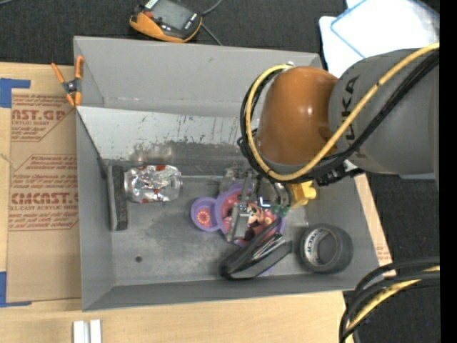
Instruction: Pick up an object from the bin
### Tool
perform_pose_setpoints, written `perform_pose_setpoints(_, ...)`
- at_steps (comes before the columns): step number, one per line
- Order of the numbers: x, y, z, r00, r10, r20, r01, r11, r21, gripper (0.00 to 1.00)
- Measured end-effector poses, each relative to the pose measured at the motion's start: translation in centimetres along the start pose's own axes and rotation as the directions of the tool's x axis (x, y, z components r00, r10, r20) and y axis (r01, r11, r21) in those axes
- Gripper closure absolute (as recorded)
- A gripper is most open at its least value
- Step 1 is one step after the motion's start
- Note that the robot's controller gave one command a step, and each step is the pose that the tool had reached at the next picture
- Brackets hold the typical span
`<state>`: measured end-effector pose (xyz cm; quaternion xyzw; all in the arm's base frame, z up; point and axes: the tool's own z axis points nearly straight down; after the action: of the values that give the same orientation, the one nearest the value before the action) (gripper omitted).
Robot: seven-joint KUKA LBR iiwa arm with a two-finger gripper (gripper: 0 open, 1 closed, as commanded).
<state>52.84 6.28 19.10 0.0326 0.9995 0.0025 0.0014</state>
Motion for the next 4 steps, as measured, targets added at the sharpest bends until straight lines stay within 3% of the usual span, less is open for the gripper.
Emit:
perform_pose_setpoints(1, 0.0, 0.4, 0.0, 0.999, -0.033, 0.009, 0.033, 0.999, 0.001, 0.00)
perform_pose_setpoints(2, -0.6, 2.9, 1.4, 0.990, -0.144, 0.013, 0.144, 0.990, 0.003, 0.00)
perform_pose_setpoints(3, -2.4, -0.3, -4.9, 0.946, -0.322, 0.021, 0.322, 0.947, 0.008, 0.00)
perform_pose_setpoints(4, -1.3, -1.8, 5.7, 0.903, -0.430, 0.010, 0.430, 0.903, 0.003, 0.00)
